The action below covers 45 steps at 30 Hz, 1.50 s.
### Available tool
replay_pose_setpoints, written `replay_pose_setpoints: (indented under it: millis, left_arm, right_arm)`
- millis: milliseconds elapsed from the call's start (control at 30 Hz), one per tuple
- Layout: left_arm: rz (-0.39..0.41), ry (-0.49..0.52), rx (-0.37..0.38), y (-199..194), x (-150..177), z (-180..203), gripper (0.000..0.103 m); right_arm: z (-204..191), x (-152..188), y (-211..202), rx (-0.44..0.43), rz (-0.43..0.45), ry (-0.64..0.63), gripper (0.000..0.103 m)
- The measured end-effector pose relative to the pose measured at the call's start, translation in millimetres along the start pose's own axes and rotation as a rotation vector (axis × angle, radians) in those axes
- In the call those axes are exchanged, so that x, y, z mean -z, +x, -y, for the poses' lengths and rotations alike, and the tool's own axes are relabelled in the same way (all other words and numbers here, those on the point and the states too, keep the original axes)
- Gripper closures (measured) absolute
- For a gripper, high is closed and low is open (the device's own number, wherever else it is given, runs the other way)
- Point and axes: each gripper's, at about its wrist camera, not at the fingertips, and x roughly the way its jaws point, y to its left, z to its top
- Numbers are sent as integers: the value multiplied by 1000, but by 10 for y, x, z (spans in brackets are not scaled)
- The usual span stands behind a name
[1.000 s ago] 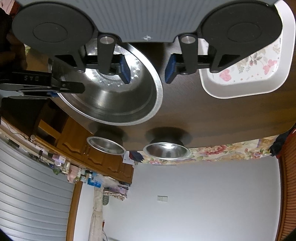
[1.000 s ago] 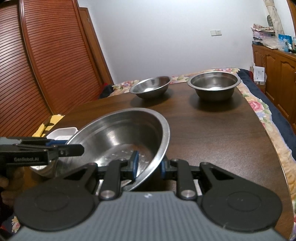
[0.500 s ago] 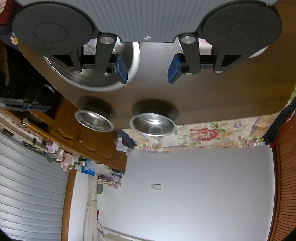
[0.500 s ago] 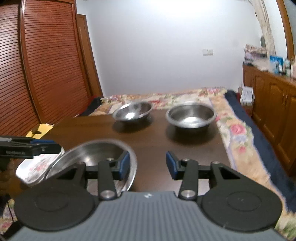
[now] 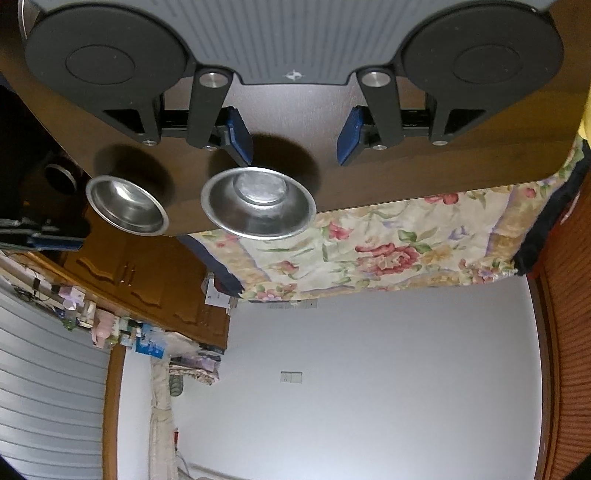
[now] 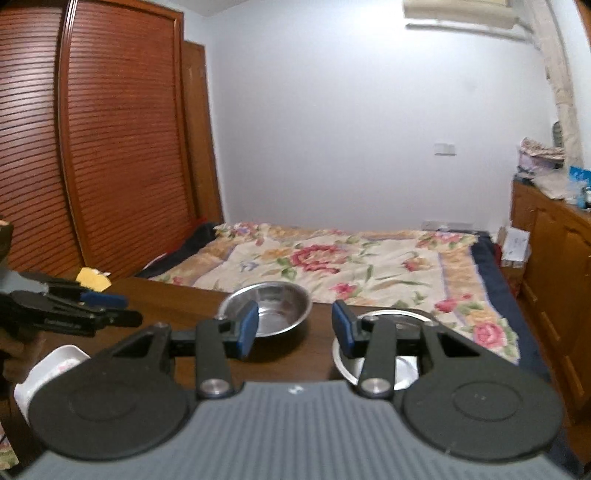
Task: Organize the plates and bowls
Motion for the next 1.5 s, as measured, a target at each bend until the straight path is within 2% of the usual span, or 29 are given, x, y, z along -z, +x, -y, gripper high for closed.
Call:
replay_pose_setpoints:
  millis: [400,767,1233,1500]
  left_arm:
    - [-62,2,0,635,-234,-14,49]
    - [-104,-17,15,1068,-273,-85,49]
    - [-127,-23,43,1217,-263,-119,50]
    - [-149,-28,51,1295,-233,-158,61]
  right_arm:
    - [134,-146,790,-56,-136,-9,58]
    - [124,-125,1301,-75,-272,-5,58]
    - [70,-108,1524,-65,-346,5,58]
    - [-18,-85,1589,-71,-372,-13,58]
